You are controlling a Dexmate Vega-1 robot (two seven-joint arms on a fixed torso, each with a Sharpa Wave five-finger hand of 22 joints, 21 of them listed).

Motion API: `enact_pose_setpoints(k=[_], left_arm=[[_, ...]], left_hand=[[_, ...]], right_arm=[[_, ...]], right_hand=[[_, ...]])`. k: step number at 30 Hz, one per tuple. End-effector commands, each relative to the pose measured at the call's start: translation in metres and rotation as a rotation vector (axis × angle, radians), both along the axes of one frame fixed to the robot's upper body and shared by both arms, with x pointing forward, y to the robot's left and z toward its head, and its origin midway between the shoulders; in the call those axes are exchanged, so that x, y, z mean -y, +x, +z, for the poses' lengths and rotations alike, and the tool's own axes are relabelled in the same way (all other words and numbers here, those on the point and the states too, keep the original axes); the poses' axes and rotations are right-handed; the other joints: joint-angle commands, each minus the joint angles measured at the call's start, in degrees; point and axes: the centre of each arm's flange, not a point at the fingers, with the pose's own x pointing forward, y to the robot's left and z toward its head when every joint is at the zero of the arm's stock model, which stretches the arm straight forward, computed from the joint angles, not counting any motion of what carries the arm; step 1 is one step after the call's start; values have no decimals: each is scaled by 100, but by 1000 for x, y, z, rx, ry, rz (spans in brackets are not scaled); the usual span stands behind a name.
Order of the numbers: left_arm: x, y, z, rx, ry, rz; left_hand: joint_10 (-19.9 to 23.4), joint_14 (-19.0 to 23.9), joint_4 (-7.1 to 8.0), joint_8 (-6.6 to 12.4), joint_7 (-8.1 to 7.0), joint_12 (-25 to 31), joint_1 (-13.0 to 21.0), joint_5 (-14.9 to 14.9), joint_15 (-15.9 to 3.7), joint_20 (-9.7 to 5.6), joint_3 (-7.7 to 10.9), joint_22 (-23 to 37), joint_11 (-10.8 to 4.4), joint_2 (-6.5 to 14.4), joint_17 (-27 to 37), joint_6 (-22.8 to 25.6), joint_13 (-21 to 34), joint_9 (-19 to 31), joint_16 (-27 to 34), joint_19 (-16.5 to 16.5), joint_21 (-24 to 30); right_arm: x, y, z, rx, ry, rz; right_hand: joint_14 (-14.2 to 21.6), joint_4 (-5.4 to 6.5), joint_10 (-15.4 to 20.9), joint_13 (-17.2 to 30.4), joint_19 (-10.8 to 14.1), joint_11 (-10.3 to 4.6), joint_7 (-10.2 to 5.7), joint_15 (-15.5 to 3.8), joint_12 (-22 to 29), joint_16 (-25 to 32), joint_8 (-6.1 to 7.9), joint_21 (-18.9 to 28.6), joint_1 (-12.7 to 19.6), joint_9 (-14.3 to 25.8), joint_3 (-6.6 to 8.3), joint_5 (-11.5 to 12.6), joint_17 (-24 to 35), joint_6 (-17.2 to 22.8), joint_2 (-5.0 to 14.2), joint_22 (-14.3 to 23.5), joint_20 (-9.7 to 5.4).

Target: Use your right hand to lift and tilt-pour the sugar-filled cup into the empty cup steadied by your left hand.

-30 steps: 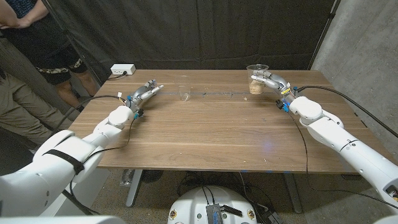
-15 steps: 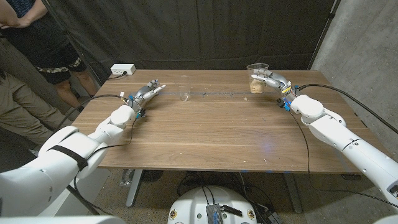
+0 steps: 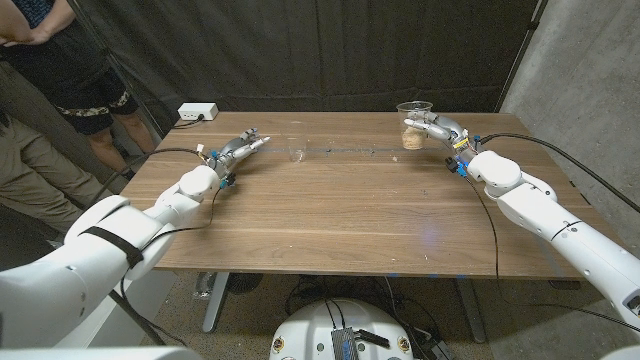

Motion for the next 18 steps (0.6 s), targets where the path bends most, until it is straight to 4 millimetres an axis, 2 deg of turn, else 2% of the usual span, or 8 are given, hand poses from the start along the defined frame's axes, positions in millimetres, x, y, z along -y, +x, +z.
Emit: enact_pose_setpoints(k=[1, 18], left_arm=[[11, 5, 5, -35, 48, -16], [38, -3, 7, 32, 119, -113]], left_hand=[[-99, -13, -16, -16, -8, -17, 4, 6, -277, 29, -85, 0, -17, -40, 24, -74, 34, 31, 1, -12, -3], [-48, -16, -23, 35, 18, 21, 7, 8, -308, -7, -192, 5, -47, 8, 28, 11, 39, 43, 15, -35, -11]], right_arm=[[0, 1, 0, 2, 2, -9], [4, 1, -2, 16, 12, -6]], right_hand=[[57, 35, 67, 26, -20, -10, 0, -1009, 42, 4, 33, 52, -3, 20, 13, -7, 20, 85, 62, 20, -443], [78, 30, 72, 40, -21, -11, 3, -1009, 44, -11, 36, 66, -1, 21, 16, -6, 41, 112, 62, 18, -445]])
